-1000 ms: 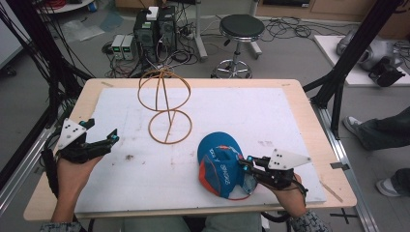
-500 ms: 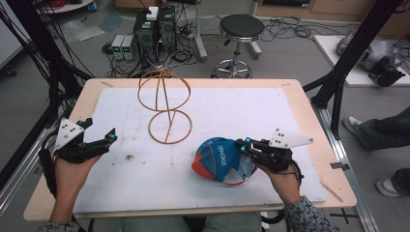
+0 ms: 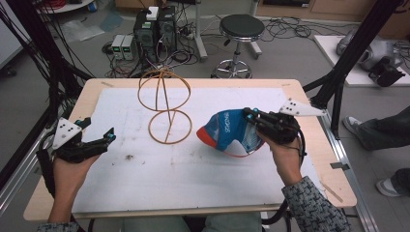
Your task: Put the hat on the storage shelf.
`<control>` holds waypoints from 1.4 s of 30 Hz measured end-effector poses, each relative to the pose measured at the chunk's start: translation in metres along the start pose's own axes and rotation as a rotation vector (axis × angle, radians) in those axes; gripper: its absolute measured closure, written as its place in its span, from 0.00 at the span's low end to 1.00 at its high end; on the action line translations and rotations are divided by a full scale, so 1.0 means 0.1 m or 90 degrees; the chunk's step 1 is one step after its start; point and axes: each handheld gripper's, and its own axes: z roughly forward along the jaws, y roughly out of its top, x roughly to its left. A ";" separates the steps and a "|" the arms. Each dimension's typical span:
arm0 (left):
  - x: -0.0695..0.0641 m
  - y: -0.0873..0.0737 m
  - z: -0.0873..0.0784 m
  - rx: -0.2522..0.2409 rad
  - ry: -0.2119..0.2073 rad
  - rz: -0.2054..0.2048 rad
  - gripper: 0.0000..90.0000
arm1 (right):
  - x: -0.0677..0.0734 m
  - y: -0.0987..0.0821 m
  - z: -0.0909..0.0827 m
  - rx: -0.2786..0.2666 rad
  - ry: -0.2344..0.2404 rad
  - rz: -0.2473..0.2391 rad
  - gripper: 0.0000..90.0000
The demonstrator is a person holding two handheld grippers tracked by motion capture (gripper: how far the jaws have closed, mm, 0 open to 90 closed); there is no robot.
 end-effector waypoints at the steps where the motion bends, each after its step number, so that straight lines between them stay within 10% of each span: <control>1: 0.00 0.00 0.00 0.000 0.000 0.000 0.19 | -0.01 0.05 0.01 -0.005 -0.003 -0.001 0.98; 21: 0.07 0.01 -0.05 -0.008 0.008 -0.004 0.19 | -0.12 0.90 0.36 -0.065 -0.069 -0.031 0.97; 42: 0.10 0.03 -0.07 -0.018 0.009 -0.008 0.19 | -0.04 1.41 0.97 -0.091 -0.086 -0.032 0.97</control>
